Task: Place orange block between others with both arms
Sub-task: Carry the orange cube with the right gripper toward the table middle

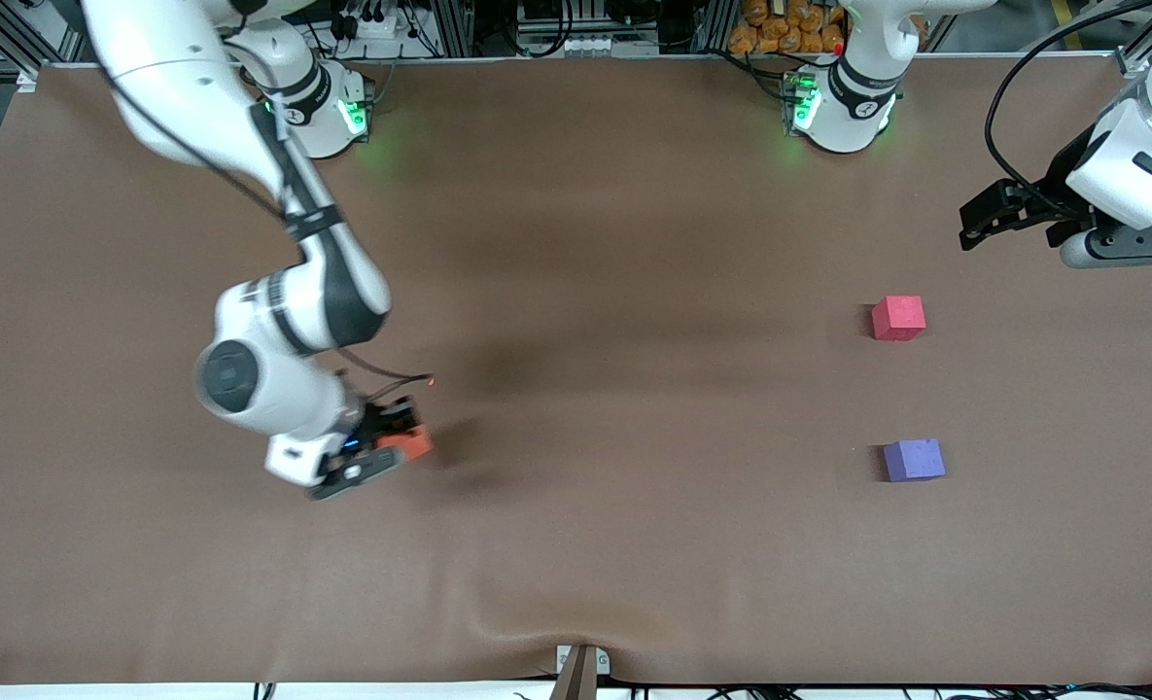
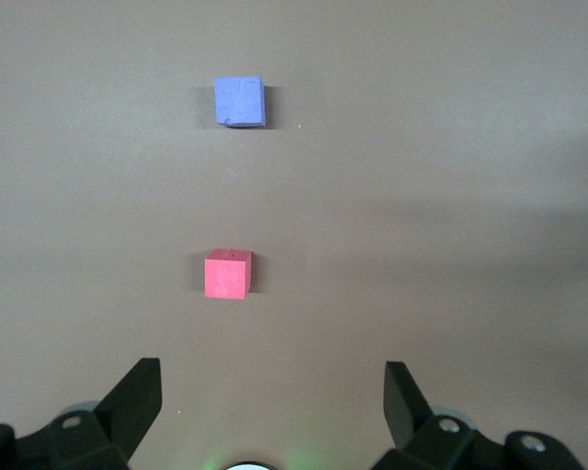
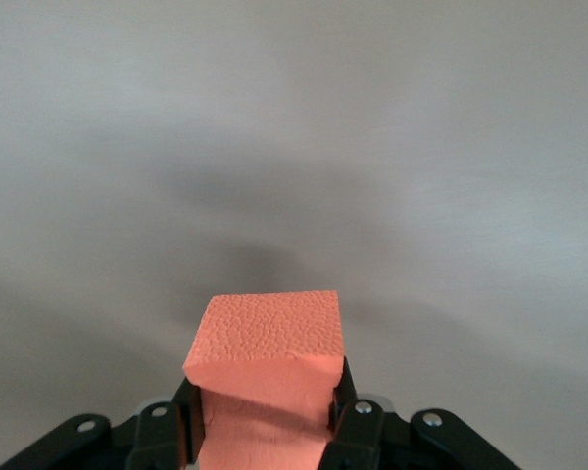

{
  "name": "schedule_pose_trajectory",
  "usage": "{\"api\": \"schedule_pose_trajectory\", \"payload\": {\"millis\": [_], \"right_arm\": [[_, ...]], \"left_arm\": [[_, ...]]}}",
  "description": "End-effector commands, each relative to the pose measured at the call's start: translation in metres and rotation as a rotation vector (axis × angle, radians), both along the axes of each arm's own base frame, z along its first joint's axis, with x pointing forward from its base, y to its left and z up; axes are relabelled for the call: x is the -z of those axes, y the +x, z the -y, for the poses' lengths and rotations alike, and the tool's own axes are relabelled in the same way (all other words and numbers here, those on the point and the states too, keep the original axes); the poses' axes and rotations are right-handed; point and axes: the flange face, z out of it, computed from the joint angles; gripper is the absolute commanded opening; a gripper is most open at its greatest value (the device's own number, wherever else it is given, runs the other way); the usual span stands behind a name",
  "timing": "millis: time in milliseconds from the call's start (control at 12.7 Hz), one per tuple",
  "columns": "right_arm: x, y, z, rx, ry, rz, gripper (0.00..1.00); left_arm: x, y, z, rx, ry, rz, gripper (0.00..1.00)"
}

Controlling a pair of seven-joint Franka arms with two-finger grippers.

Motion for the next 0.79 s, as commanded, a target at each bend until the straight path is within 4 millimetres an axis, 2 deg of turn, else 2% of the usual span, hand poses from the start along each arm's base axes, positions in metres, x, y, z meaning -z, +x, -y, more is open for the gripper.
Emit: {"api": "schedule_pose_trajectory", "payload": {"millis": [0, 158, 394, 709], "right_arm": [[0.001, -0.038, -0.071, 0.184, 0.034, -0.086, 0.28], [0.008, -0.068, -0.132, 0.325, 0.045, -0.148, 0.28], [0.025, -0.106, -0.208, 0.431, 0.106, -0.17, 0.28], [0.041, -0.143, -0.264, 0.488, 0.238, -0.204, 0.3]], "left_arm": [[0.002, 0.0, 0.0, -0.002, -0.011, -0.004, 1.0], [0.003, 0.0, 0.0, -0.002, -0.011, -0.006, 1.0], [0.005, 0.0, 0.0, -0.002, -0.011, -0.009, 1.0], [0.005, -0.001, 0.001, 0.001, -0.011, -0.01, 1.0]]}}
